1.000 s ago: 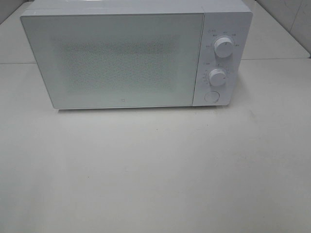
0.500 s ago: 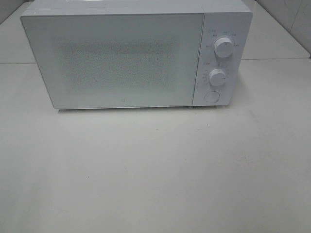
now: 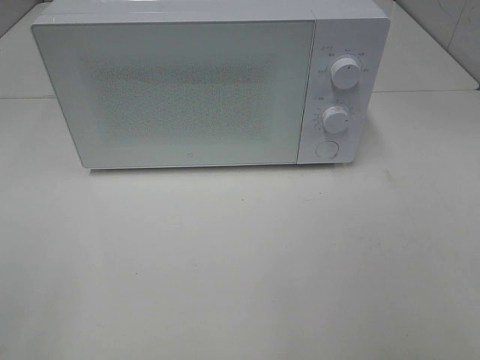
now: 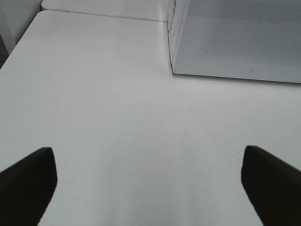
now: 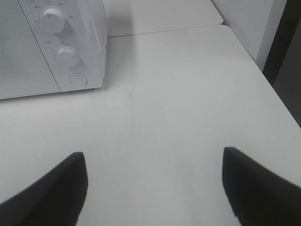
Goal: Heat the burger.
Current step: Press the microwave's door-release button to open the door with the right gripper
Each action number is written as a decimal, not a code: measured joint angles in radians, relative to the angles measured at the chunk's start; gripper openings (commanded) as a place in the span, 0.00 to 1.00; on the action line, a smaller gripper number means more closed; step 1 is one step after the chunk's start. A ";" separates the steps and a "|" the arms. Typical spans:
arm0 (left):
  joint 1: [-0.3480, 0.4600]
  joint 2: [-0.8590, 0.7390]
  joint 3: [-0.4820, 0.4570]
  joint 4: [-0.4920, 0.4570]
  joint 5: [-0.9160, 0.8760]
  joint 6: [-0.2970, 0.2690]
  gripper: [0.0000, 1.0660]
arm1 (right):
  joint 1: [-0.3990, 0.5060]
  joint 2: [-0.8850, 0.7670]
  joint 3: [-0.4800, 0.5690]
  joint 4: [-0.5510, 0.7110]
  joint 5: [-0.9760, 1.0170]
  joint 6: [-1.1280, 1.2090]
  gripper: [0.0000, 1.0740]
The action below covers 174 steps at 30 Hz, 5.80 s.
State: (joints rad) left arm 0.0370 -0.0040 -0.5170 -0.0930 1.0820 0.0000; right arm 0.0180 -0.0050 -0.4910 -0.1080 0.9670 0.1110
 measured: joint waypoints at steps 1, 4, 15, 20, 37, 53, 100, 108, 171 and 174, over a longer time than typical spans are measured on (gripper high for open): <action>0.000 0.000 0.000 0.000 0.000 0.000 0.94 | 0.000 0.000 0.000 0.000 0.000 0.000 0.71; 0.000 0.000 0.000 0.000 0.000 0.000 0.94 | 0.000 0.000 0.000 0.002 0.000 0.000 0.71; 0.000 0.000 0.000 0.000 0.000 0.000 0.94 | 0.000 0.000 0.000 0.003 0.000 0.000 0.71; 0.000 0.000 0.000 0.000 0.000 0.000 0.94 | 0.000 0.000 0.000 0.003 0.000 0.000 0.71; 0.000 0.000 0.000 0.000 0.000 0.000 0.94 | 0.000 0.000 0.000 0.003 0.000 0.000 0.71; 0.000 0.000 0.000 0.000 0.000 0.000 0.94 | 0.000 0.186 -0.056 0.003 -0.173 -0.008 0.71; 0.000 0.000 0.000 0.000 0.000 0.000 0.94 | 0.067 1.165 0.061 -0.006 -1.298 0.355 0.62; 0.000 0.000 0.000 0.000 0.000 0.000 0.94 | 0.207 1.315 0.061 -0.006 -1.460 0.418 0.62; 0.000 0.000 0.000 0.000 0.000 0.000 0.94 | 0.563 1.874 -0.034 0.698 -1.885 1.299 0.03; 0.000 0.000 0.000 0.000 0.000 0.000 0.94 | 0.563 1.917 -0.074 0.688 -1.885 1.299 0.00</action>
State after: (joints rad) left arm 0.0370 -0.0040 -0.5170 -0.0930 1.0820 0.0000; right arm 0.5810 1.9120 -0.5650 0.5800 -0.9180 1.4100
